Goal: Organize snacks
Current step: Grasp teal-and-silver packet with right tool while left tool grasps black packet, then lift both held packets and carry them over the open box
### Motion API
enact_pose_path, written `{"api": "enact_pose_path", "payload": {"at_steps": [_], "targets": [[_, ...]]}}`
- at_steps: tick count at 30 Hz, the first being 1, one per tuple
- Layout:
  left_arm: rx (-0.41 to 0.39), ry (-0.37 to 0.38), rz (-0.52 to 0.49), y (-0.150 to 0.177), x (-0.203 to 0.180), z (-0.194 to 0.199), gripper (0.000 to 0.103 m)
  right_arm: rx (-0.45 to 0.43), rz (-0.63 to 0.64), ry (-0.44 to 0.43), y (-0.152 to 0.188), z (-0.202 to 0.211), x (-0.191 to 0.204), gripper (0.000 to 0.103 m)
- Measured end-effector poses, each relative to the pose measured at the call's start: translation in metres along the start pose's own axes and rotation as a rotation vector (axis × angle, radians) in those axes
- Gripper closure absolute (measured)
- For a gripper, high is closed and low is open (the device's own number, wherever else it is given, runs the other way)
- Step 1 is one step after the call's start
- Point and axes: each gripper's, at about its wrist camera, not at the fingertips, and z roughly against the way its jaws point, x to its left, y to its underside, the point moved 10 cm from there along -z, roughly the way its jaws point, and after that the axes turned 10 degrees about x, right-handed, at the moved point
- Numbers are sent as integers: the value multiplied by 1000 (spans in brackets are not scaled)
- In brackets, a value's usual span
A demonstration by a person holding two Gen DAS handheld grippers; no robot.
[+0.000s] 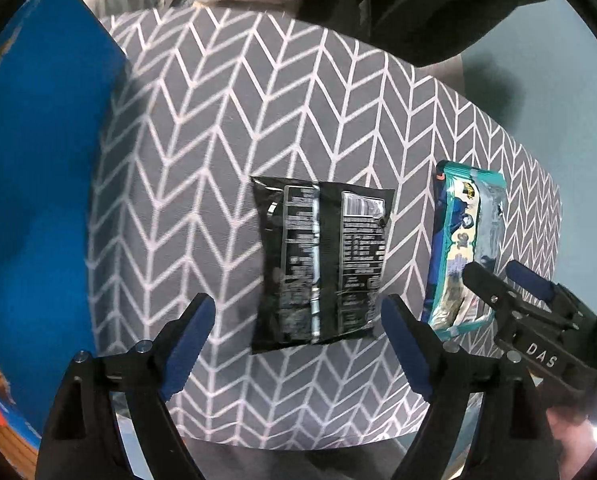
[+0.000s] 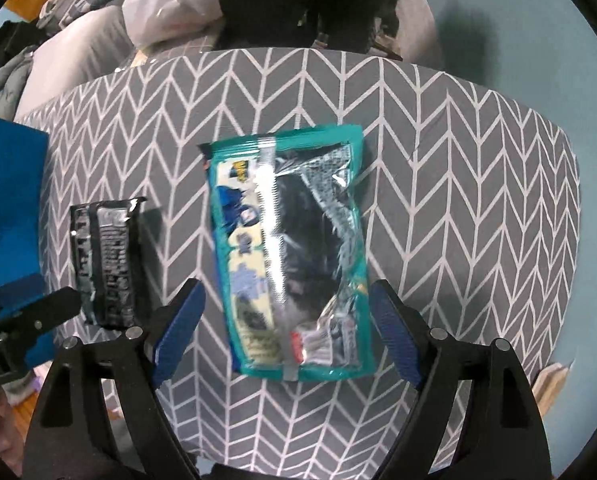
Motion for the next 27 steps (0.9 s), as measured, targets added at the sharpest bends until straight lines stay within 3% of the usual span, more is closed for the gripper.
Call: {"api": "enact_pose_path", "payload": {"at_steps": [3, 6, 11, 18, 21, 24, 27], "targets": [[2, 12, 6, -4, -12, -9, 14, -4, 1, -12, -6, -7, -7, 20], [14, -28, 4, -10, -23, -25, 13, 5, 15, -28, -16, -26, 16, 20], [25, -56, 32, -18, -36, -49, 13, 21, 29, 35, -21, -46, 13, 20], [10, -85, 50, -31, -21, -67, 13, 12, 40, 100, -33, -59, 21, 15], [1, -108, 13, -35, -20, -65, 18, 12, 40, 125, -37, -67, 29, 13], [-22, -149, -30, -35, -22, -60, 35, 5, 42, 140, -35, -73, 37, 12], [-17, -133, -44, -35, -24, -59, 38, 3, 63, 137, -32, -81, 52, 12]]}}
